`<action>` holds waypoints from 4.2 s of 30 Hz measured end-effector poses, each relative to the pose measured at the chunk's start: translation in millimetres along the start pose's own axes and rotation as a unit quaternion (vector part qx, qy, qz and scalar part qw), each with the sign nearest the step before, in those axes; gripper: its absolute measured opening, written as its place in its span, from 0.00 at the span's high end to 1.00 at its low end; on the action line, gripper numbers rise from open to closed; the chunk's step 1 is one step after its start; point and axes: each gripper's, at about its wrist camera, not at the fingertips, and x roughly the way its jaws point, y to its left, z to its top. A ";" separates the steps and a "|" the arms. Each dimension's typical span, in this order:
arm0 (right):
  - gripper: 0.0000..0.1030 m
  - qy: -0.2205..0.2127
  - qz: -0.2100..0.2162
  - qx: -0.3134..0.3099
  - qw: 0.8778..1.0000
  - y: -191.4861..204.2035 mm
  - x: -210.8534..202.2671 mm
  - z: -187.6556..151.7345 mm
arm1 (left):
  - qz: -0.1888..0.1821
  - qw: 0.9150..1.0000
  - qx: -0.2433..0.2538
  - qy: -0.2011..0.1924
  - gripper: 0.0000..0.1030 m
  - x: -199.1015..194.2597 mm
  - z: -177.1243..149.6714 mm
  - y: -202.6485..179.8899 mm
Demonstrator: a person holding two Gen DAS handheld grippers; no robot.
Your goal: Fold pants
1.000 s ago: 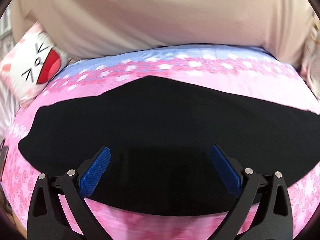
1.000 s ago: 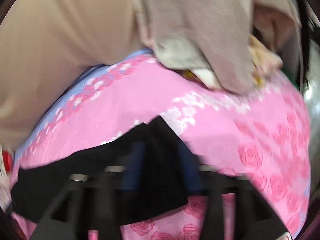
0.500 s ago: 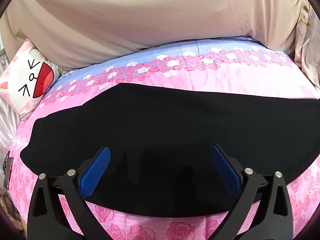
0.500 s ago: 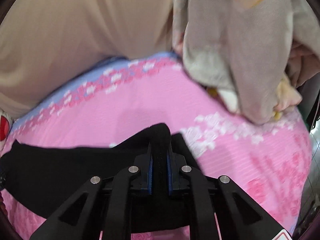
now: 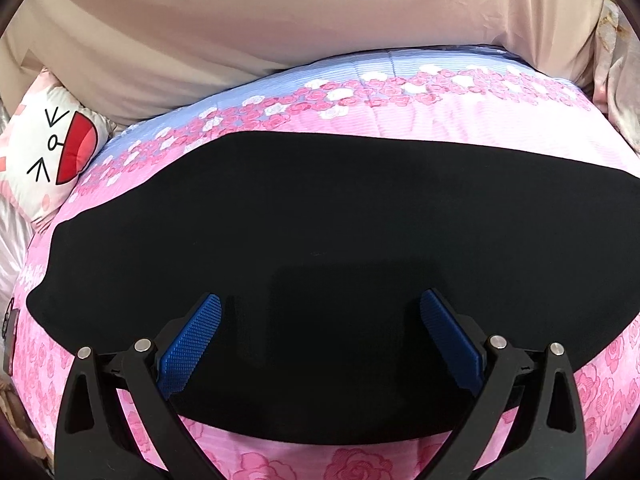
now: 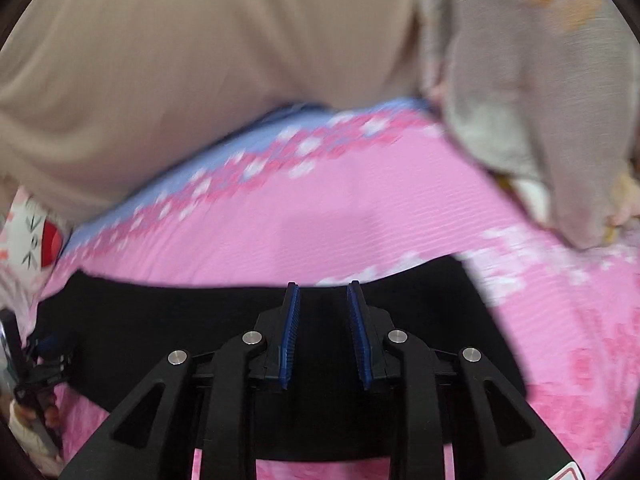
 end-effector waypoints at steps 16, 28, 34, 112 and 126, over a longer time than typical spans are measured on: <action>0.61 -0.064 -0.160 0.117 0.978 -85.7 -48.7 -6.0 | -0.034 0.999 -0.004 -0.013 0.05 -8.2 -3.5 8.2; 0.33 -0.010 -0.142 0.150 0.978 -72.3 -43.1 -53.8 | -0.045 0.997 -0.015 -0.056 0.05 -35.0 2.6 19.2; 0.83 -0.012 -0.095 0.171 0.981 -67.4 -30.7 -49.3 | -0.034 0.996 -0.043 -0.074 0.05 -47.1 -2.6 47.3; 0.81 0.104 0.170 -0.266 0.943 473.0 107.5 -85.8 | 0.025 0.988 -0.148 0.016 0.05 -22.0 -39.3 204.8; 0.68 -0.032 0.018 -0.080 0.996 289.6 5.8 -10.7 | -0.099 0.987 -0.122 -0.039 0.05 -51.3 17.3 159.9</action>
